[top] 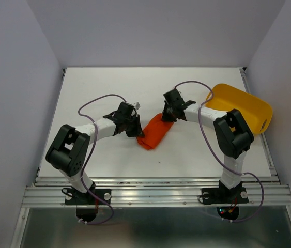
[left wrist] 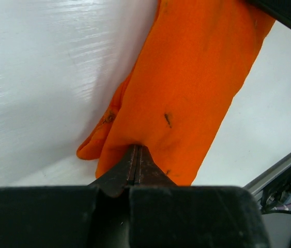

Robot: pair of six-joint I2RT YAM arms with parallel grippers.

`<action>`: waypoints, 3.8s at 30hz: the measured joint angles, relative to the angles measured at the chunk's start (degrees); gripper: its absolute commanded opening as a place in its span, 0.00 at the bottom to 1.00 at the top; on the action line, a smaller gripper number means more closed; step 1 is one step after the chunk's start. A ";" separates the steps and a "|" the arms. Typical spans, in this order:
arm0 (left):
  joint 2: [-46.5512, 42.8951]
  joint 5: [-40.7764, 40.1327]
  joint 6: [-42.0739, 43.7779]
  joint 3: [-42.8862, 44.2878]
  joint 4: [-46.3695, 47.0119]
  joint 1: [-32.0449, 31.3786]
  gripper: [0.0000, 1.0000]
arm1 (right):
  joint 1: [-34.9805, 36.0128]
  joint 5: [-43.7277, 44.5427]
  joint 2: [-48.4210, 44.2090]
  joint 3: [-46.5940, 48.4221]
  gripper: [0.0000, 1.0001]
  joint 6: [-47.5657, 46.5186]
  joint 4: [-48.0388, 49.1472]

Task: Roll the t-shirts
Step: Roll the T-shirt to the center of the board.

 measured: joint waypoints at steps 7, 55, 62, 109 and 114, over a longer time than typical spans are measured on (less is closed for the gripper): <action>-5.01 -4.37 0.98 -0.07 -3.69 0.37 0.00 | 0.00 0.02 -3.34 -4.81 0.01 1.44 1.62; -16.59 -10.27 1.42 0.48 -11.98 1.51 0.00 | -19.02 10.93 -5.62 11.91 0.96 -12.33 -18.78; -16.87 -10.23 0.79 -1.31 -11.67 1.53 0.00 | -18.99 4.11 -6.99 9.42 0.95 -14.62 -18.38; -24.63 -10.99 -13.27 -11.26 -10.58 1.55 0.72 | -0.15 -3.58 -26.32 -11.50 0.98 -17.40 -17.77; -24.74 -13.62 -14.60 -11.52 -12.72 1.55 0.72 | 2.01 -1.99 -23.71 -11.56 0.98 -16.81 -14.58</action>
